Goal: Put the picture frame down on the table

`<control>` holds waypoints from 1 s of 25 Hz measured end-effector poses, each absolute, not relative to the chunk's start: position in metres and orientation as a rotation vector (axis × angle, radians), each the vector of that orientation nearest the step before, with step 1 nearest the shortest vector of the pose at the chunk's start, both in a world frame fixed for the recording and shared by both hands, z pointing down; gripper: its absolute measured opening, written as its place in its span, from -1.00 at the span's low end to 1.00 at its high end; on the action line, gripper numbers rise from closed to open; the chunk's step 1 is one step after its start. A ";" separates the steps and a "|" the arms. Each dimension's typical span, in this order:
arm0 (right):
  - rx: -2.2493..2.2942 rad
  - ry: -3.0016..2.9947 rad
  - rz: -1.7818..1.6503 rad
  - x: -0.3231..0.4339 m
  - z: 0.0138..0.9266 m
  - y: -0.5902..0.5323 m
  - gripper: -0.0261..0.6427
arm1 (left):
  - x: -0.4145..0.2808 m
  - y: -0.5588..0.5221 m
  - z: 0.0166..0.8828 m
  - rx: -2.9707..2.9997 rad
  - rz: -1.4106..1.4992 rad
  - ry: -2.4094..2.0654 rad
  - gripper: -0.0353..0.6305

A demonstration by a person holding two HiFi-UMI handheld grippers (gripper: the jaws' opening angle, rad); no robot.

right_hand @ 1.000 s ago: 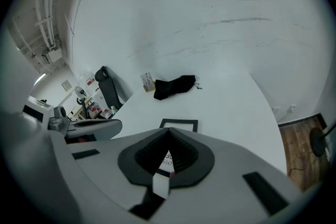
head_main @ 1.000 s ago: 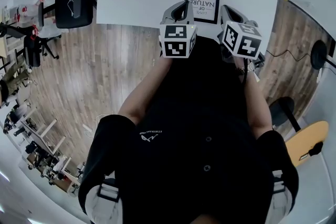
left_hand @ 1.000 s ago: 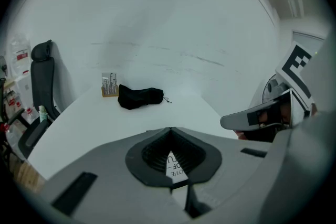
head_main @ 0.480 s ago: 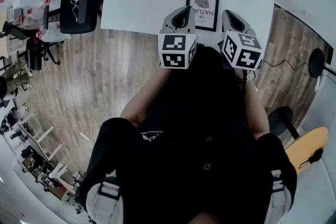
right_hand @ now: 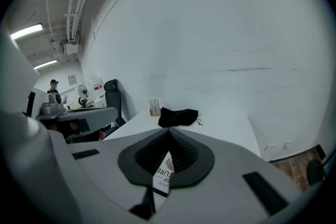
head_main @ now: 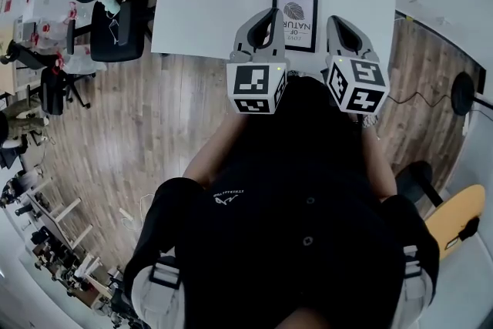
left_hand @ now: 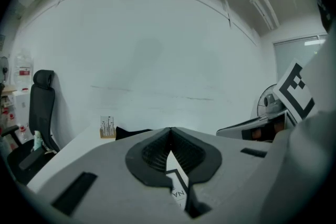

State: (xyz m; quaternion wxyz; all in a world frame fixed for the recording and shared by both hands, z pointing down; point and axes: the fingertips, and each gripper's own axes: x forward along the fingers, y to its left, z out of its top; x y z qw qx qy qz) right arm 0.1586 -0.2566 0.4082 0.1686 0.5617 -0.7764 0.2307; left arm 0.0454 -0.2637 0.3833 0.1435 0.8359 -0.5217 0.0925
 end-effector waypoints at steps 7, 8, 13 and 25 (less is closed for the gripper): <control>1.652 -2.273 0.495 0.165 0.365 -0.263 -0.93 | 0.050 -0.269 0.339 2.522 0.176 -1.583 -0.87; 1.664 -2.283 0.477 0.167 0.358 -0.265 -0.93 | 0.050 -0.272 0.332 2.531 0.160 -1.593 -0.87; 1.721 -2.343 0.394 0.176 0.323 -0.278 -0.93 | 0.048 -0.288 0.294 2.581 0.077 -1.649 -0.87; 1.858 -2.463 0.127 0.197 0.235 -0.296 -0.93 | 0.043 -0.305 0.213 2.689 -0.127 -1.773 -0.87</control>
